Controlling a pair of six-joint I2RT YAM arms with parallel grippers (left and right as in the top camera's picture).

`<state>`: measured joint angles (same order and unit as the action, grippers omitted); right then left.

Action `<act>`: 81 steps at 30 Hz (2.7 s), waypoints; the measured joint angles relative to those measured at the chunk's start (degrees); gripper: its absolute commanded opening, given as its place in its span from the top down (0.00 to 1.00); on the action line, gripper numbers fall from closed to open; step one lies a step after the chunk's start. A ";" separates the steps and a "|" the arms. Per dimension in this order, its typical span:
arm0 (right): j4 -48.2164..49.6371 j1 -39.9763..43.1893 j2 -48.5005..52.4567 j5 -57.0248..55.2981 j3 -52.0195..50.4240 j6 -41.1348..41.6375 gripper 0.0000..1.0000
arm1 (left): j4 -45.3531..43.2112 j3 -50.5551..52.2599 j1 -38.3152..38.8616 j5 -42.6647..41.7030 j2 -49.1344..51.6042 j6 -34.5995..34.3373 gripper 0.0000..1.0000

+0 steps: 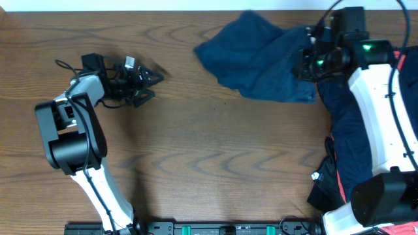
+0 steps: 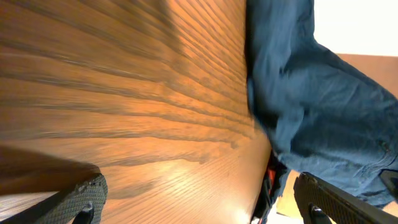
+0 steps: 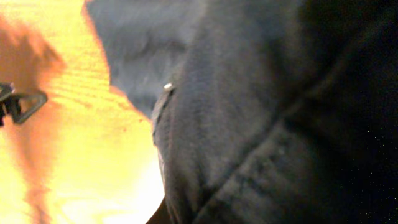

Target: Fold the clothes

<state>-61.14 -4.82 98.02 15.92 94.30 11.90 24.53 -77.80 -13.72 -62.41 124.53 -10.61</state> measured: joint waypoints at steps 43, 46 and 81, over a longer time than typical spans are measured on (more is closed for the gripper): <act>7.28 -6.93 4.48 -4.33 -33.35 2.75 0.99 | -6.38 -0.55 9.42 5.81 -0.46 -6.12 0.02; 8.31 -1.29 4.48 -5.90 -33.40 5.84 0.99 | -6.40 -0.57 9.42 5.81 -0.46 -6.12 0.02; 11.93 -9.73 7.78 -14.21 -31.34 6.82 0.99 | -9.14 -7.65 19.06 23.47 0.94 -6.10 0.10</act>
<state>-49.21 -14.55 105.80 1.72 62.96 18.72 15.40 -85.45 5.34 -38.94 125.47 -16.71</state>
